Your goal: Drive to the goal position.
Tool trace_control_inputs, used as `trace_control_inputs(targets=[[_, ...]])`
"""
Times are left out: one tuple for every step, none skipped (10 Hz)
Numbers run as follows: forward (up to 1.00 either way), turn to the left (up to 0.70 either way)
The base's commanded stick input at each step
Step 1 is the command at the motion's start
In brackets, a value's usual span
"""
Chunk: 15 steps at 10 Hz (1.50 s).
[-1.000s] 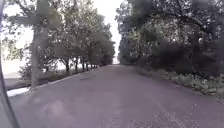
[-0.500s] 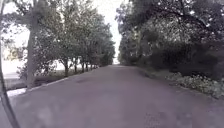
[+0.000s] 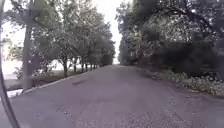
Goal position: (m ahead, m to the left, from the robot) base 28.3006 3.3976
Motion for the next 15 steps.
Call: trace_control_inputs(targets=[[0.7, 0.0], [0.7, 0.0], [0.7, 0.0], [0.7, 0.0], [0.7, 0.0], [0.7, 0.0], [0.7, 0.0], [0.7, 0.0], [0.7, 0.0], [0.7, 0.0], [0.7, 0.0], [0.7, 0.0], [0.7, 0.0], [0.7, 0.0], [0.7, 0.0]])
